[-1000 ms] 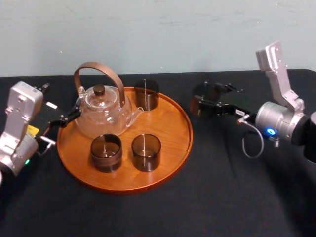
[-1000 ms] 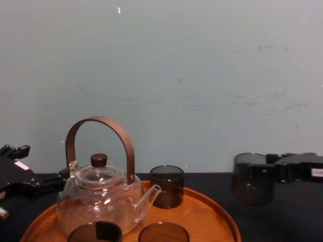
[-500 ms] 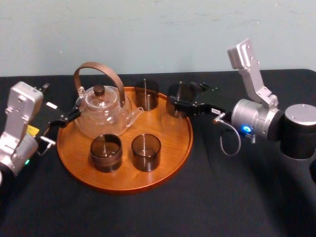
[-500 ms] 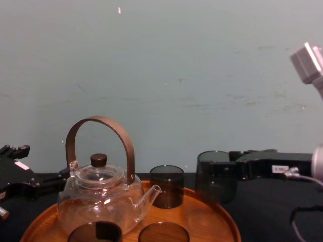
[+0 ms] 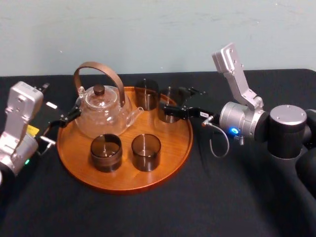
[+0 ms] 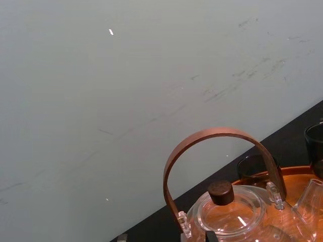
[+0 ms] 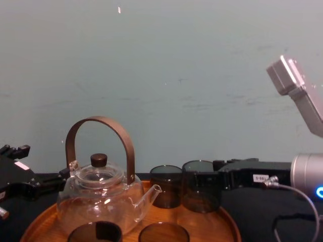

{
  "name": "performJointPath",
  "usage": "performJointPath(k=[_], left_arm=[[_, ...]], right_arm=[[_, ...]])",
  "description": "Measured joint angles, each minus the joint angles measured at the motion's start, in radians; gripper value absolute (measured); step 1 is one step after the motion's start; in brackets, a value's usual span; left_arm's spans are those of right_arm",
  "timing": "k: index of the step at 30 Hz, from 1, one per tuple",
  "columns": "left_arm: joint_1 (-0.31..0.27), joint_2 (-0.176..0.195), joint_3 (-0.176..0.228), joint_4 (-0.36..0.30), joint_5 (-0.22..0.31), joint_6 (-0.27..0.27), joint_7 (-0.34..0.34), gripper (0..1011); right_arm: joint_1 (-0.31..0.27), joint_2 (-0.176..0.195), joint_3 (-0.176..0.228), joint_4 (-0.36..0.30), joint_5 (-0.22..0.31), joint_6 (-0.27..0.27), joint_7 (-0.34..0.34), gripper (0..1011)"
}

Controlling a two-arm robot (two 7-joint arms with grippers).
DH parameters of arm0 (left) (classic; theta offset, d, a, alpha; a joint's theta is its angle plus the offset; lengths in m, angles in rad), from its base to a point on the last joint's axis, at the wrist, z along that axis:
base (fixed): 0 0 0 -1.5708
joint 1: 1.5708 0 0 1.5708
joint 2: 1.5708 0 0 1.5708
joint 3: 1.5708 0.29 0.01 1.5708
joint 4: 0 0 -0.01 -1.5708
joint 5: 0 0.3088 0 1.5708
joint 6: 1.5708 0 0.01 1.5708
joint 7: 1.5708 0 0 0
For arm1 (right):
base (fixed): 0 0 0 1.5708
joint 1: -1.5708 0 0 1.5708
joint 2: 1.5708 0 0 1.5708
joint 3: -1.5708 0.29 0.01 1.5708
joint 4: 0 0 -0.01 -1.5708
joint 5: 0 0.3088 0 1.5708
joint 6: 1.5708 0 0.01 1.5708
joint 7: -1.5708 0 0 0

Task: Pick up the glass from the table and place it on the tray.

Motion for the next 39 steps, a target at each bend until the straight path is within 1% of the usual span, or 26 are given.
performJointPath(k=[14, 27, 39], left_arm=[[0.000, 0.000, 0.000, 0.000, 0.000, 0.000, 0.000, 1001], [0.000, 0.000, 0.000, 0.000, 0.000, 0.000, 0.000, 1002], [0.000, 0.000, 0.000, 0.000, 0.000, 0.000, 0.000, 1001]], right_arm=[[0.014, -0.019, -0.010, 0.066, -0.006, -0.024, 0.014, 899], [0.016, -0.025, -0.013, 0.085, -0.021, -0.024, 0.011, 899], [0.017, -0.025, -0.013, 0.085, -0.021, -0.022, 0.010, 899]])
